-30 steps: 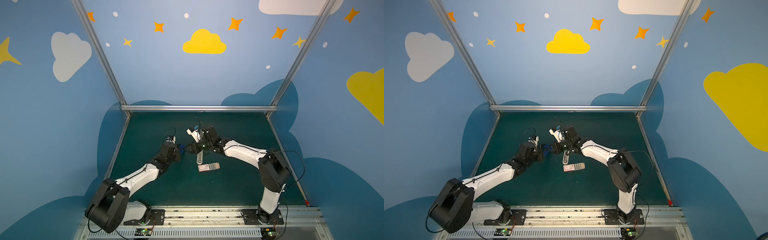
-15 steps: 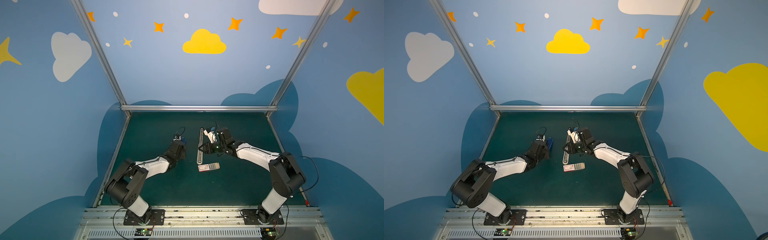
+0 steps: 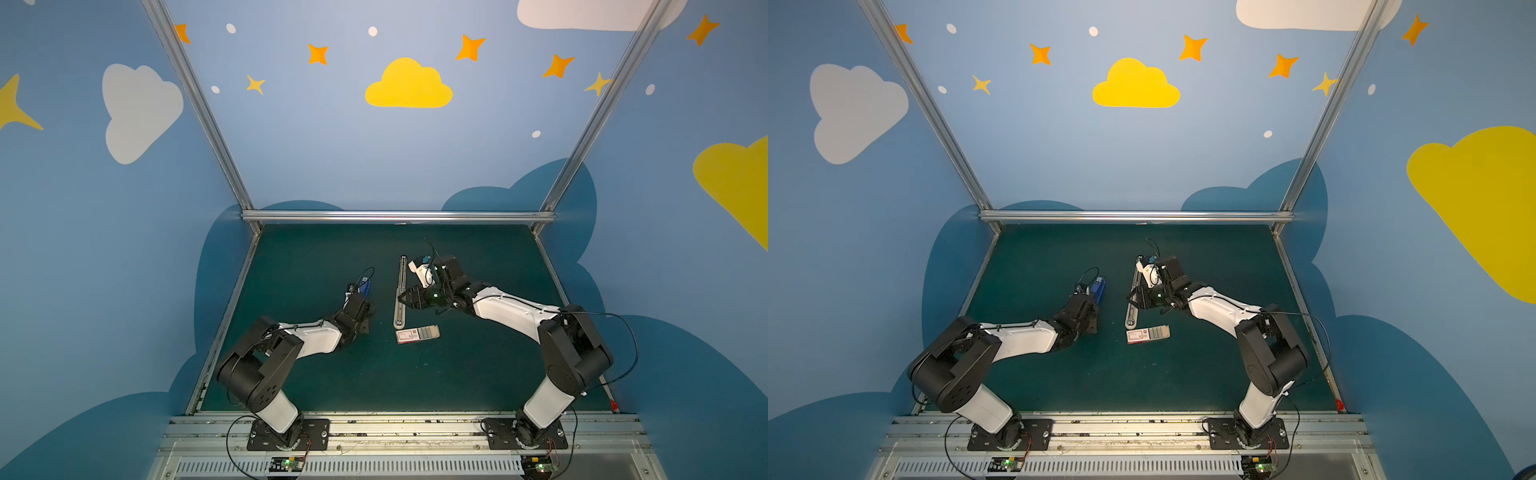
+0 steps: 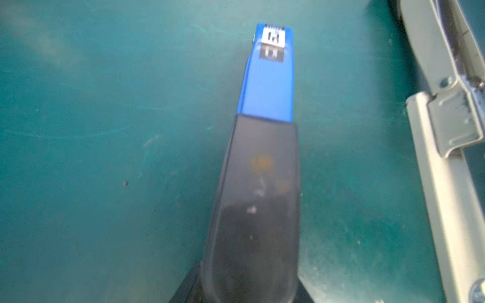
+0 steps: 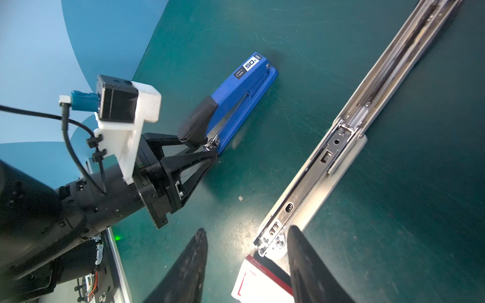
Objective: Load the staples into the stapler
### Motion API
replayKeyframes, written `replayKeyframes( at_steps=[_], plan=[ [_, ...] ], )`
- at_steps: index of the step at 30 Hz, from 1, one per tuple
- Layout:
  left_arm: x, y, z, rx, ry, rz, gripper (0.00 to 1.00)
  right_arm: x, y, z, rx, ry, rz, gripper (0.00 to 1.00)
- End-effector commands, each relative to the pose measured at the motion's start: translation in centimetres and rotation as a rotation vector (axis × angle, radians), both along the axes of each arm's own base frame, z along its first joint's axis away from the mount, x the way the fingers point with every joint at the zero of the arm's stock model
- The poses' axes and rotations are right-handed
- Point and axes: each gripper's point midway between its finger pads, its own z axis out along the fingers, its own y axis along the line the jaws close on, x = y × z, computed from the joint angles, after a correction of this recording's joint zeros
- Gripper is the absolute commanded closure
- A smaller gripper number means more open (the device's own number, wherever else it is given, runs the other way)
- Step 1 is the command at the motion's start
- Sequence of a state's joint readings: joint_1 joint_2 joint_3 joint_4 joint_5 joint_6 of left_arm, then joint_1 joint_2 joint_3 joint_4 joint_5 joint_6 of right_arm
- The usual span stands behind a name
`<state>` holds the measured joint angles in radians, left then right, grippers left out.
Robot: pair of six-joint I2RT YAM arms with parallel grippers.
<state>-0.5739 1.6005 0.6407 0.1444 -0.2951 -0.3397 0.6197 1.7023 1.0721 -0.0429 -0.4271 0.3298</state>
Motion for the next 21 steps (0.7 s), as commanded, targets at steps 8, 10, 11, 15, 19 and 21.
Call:
replayKeyframes(
  at_steps=[8,10,11,15,19,21],
  plan=[
    [-1.6,0.6,4.7,-0.037,0.012,0.028,0.38,-0.2,-0.7,0.4,0.005,0.019,-0.014,0.50],
    [-1.4,0.6,5.6,-0.035,0.028,0.037,0.37,-0.5,-0.8,0.5,0.010,0.025,-0.013,0.50],
    [-1.2,0.6,5.9,-0.033,0.039,0.038,0.37,-0.6,-0.8,0.5,0.012,0.027,-0.013,0.50],
    [-0.4,0.6,6.5,-0.011,0.116,0.047,0.36,-1.2,-1.2,0.6,0.016,0.038,-0.014,0.50],
    [0.7,0.2,6.6,0.012,0.189,0.034,0.36,-1.8,-1.6,0.5,0.012,0.041,-0.017,0.50],
    [1.0,0.2,6.3,0.031,0.223,0.031,0.36,-1.9,-1.8,0.4,0.008,0.044,-0.020,0.50]
  ],
)
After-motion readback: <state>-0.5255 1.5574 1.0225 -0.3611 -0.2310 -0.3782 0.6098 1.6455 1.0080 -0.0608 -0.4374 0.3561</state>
